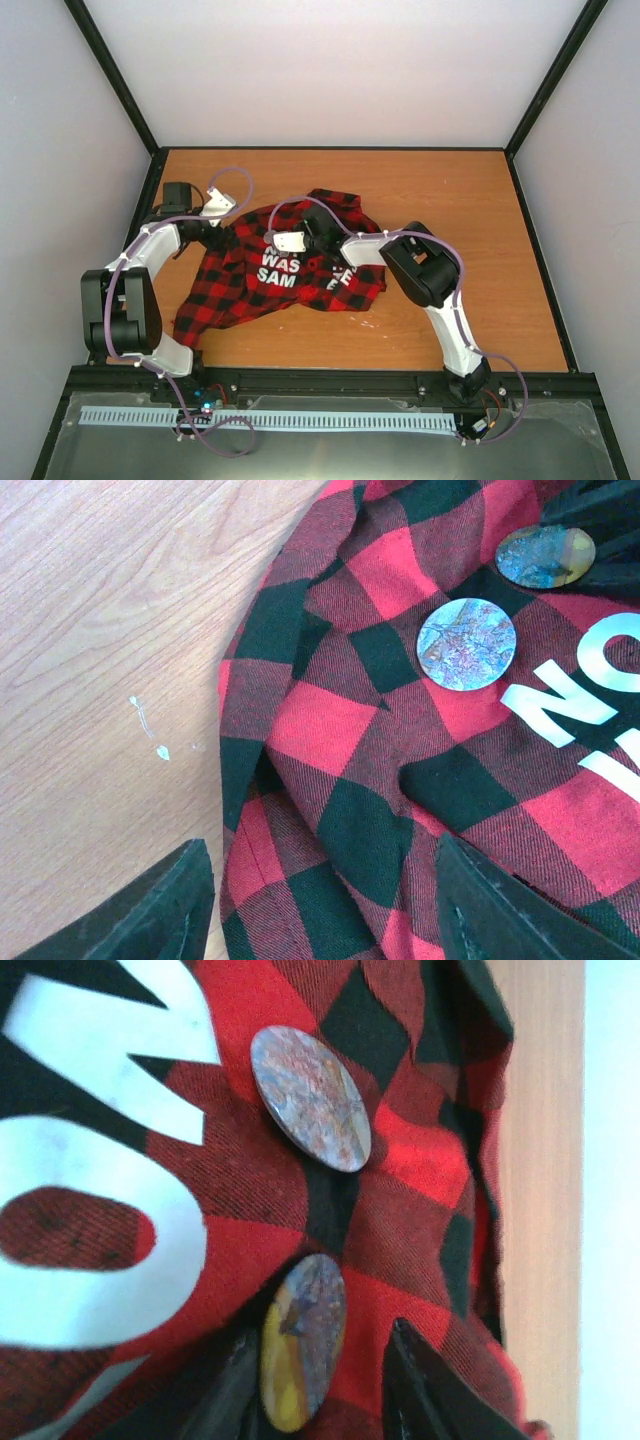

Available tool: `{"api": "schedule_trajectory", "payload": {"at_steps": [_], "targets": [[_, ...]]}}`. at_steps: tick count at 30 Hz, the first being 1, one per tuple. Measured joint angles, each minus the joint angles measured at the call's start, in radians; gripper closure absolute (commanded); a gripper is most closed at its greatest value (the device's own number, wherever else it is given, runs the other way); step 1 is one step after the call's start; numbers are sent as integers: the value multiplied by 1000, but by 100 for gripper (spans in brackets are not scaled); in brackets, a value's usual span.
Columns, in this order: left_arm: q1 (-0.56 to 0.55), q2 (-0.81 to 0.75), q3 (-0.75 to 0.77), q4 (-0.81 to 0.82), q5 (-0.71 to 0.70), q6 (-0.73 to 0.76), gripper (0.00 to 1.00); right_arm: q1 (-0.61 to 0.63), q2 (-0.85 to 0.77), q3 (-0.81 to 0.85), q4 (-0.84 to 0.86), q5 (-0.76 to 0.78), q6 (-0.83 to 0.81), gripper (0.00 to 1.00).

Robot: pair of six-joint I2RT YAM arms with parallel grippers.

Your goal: Remove the brooch from the garment

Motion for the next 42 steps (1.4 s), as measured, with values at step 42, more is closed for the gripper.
{"api": "schedule_trajectory", "payload": {"at_steps": [42], "targets": [[-192,-283,133,-389,410,287,29,-9,-608,-261,-100,-590,892,98]]}}
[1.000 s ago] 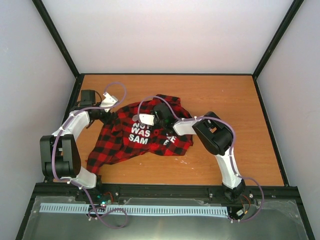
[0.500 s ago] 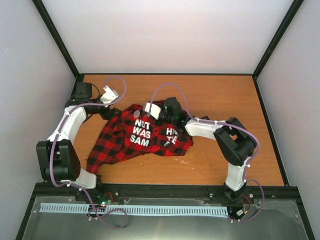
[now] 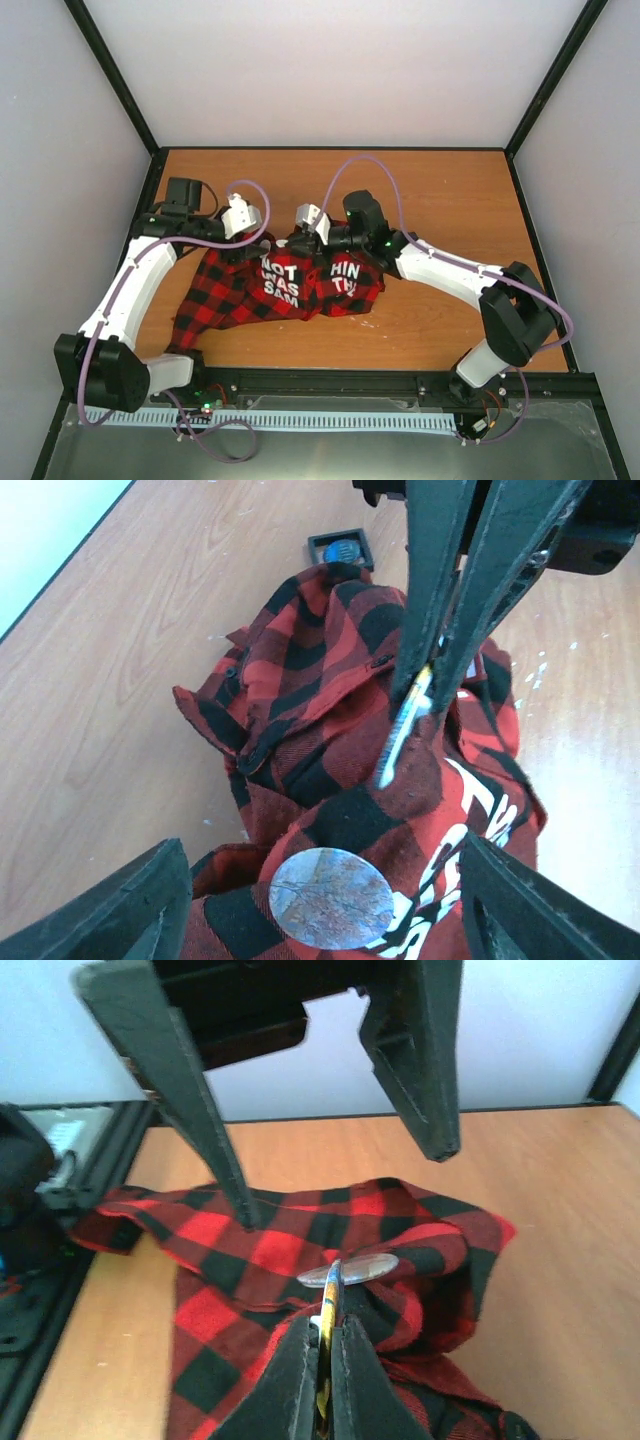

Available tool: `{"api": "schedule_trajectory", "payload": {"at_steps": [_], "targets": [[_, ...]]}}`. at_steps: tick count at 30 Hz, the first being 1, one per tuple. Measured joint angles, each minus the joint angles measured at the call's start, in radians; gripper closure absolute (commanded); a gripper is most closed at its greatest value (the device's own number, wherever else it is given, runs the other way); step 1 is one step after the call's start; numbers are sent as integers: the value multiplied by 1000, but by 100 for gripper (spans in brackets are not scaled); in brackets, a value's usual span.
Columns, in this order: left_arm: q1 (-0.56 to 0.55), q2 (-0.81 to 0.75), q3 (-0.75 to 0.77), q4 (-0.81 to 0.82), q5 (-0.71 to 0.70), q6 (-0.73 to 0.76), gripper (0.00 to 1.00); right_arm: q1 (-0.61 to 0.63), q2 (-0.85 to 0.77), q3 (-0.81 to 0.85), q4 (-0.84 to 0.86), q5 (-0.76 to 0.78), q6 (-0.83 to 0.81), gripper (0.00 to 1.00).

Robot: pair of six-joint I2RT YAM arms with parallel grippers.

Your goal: Remove the brooch from the garment

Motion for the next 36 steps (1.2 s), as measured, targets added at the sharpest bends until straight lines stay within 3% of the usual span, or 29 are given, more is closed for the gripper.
{"api": "schedule_trajectory", "payload": {"at_steps": [5,15,27,30,33,36], "targets": [[-3,-38,-45,-2,71,-30,36,2,-43,-50,13,-109,95,97],[-23,-43,-59,-88,215,-60,42,10,-38,-58,102,-250,229,97],[-24,32,-40,-232,244,2,78,19,4,6,32,-287,199,97],[-24,37,-30,-255,239,16,74,19,6,18,5,-287,180,97],[-24,37,-5,-270,238,29,57,19,8,28,-16,-289,163,97],[-24,37,17,-288,244,48,55,19,8,37,-37,-294,149,97]]}}
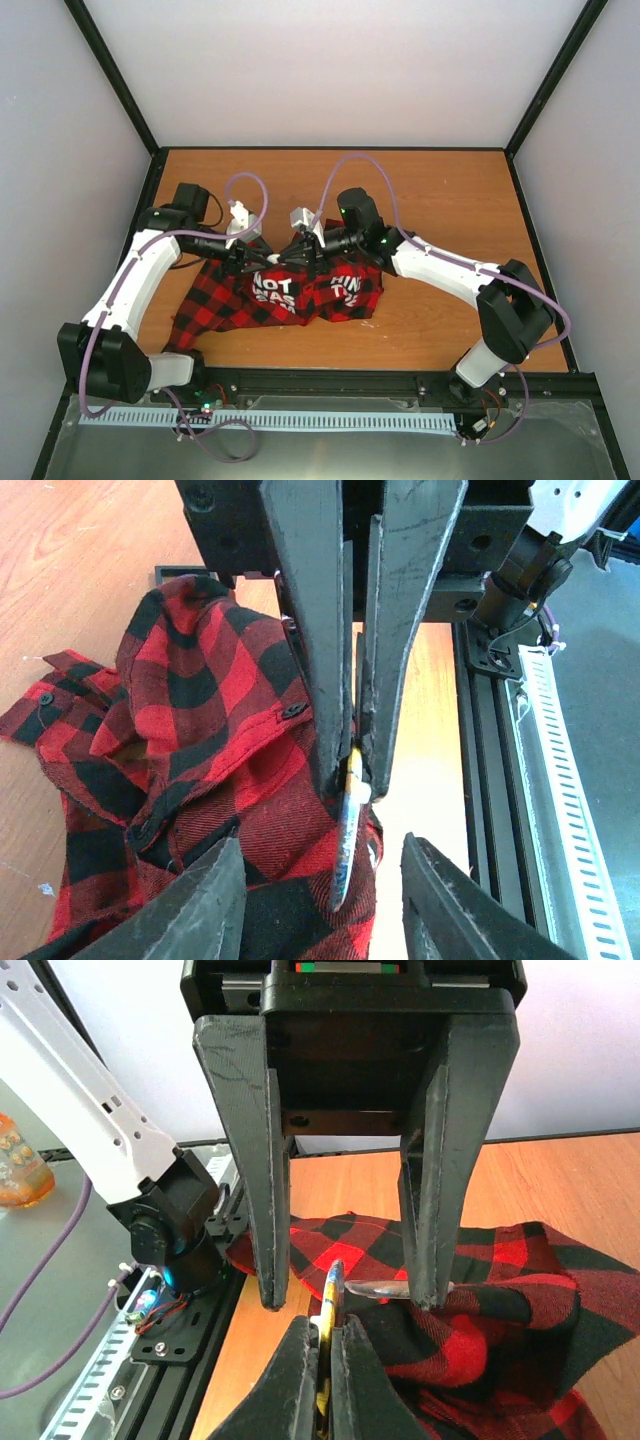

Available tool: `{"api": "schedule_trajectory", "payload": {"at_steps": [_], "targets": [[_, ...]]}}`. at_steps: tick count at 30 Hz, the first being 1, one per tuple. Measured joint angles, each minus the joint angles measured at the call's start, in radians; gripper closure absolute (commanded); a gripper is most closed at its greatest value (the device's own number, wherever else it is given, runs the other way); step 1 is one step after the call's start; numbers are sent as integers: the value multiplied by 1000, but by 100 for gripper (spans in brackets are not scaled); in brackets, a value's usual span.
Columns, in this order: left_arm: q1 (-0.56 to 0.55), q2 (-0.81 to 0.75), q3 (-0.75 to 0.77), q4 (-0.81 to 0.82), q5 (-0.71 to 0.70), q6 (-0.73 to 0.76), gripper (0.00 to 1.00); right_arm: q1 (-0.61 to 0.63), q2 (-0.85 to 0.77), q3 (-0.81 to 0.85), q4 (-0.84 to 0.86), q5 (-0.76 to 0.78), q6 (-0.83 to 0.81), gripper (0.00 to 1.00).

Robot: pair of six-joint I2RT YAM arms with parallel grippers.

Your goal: Remove the brooch from the garment

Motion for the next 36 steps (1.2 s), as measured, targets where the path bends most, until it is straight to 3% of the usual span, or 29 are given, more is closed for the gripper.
{"api": "schedule_trajectory", "payload": {"at_steps": [4,10,13,15,19,20,26,31,36], "targets": [[0,0,5,-19,6,21,70,0,0,8,-19,-4,-12,97],[0,8,6,-52,15,51,99,0,0,13,-23,-7,-14,97],[0,17,7,-49,18,46,99,-1,1,13,-25,-6,-5,84],[0,18,8,-48,22,31,99,-1,1,13,-19,0,5,68],[0,18,8,-28,33,-31,99,-9,-5,-5,60,35,60,10],[0,18,8,-20,38,-49,99,-14,-15,-23,88,50,80,1],[0,15,0,58,83,-186,99,-95,-146,-169,283,215,182,0],[0,14,-4,125,119,-295,99,-119,-281,-208,320,541,322,0],[0,13,-4,197,135,-413,99,-126,-328,-194,304,659,329,12]]}}
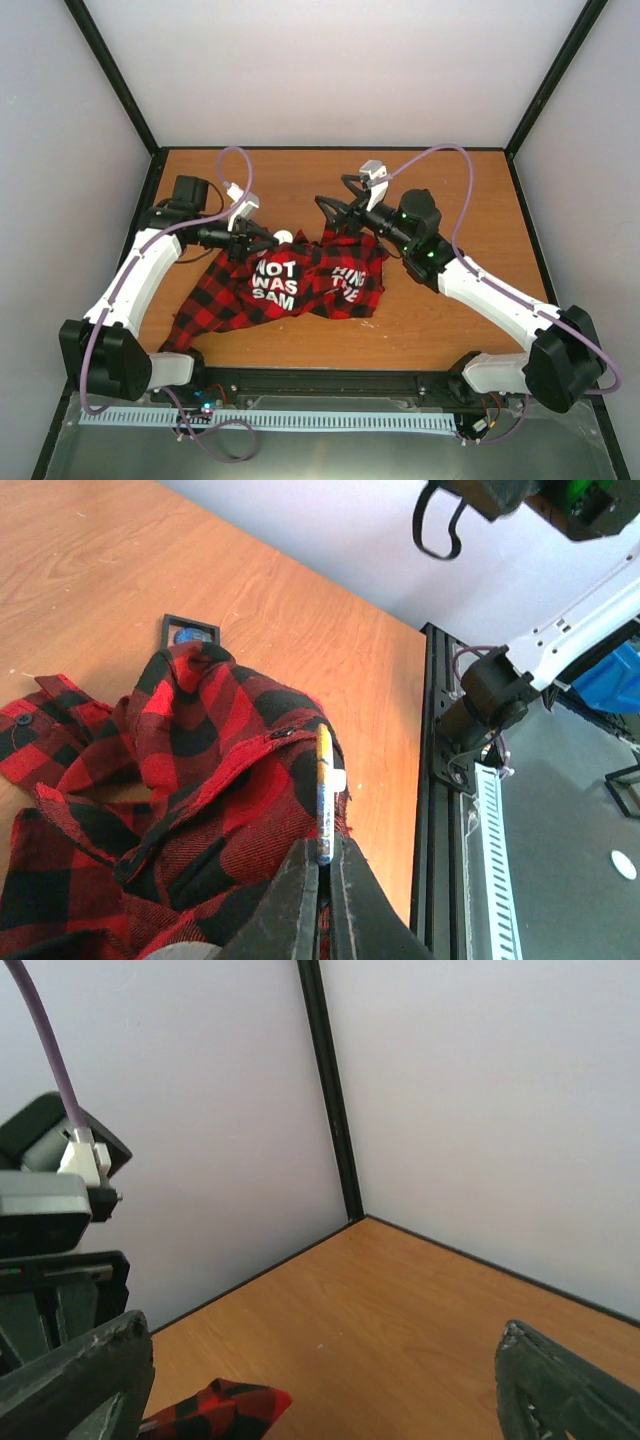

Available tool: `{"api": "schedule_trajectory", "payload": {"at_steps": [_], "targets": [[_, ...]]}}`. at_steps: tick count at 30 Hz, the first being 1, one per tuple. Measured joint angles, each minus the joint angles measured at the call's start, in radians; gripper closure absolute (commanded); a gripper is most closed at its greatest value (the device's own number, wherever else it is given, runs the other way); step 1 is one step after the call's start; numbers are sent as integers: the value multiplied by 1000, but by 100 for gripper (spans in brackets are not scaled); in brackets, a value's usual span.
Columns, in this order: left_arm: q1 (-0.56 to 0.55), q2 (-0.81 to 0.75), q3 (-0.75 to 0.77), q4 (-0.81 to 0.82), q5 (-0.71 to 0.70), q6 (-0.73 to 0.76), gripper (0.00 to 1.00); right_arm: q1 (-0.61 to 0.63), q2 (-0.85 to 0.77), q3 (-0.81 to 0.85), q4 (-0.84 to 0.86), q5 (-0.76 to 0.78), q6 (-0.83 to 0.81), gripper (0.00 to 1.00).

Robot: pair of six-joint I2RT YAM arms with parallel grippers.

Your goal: Remove the brooch from the garment

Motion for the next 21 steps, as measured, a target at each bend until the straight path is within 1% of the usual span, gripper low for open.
{"api": "schedule_trajectory", "payload": {"at_steps": [3,4,6,8,12,14,18,21], "targets": [[0,-6,1,60,-3,-79,99,-1,19,9,-24,-18,16,14],[0,-7,5,76,-8,-103,99,-1,30,16,-36,-27,22,12],[0,-2,35,101,-31,-153,99,-1,54,46,-75,-42,34,4],[0,15,99,111,-62,-195,99,-1,73,84,-111,-53,46,0],[2,68,268,160,-133,-273,99,-1,85,174,-181,-56,47,0],[3,77,314,186,-160,-298,99,-1,85,209,-206,-53,47,0],[4,61,314,227,-164,-319,99,-1,85,227,-245,-37,68,0],[5,10,213,256,-147,-331,99,-1,89,221,-283,-47,112,0]]}}
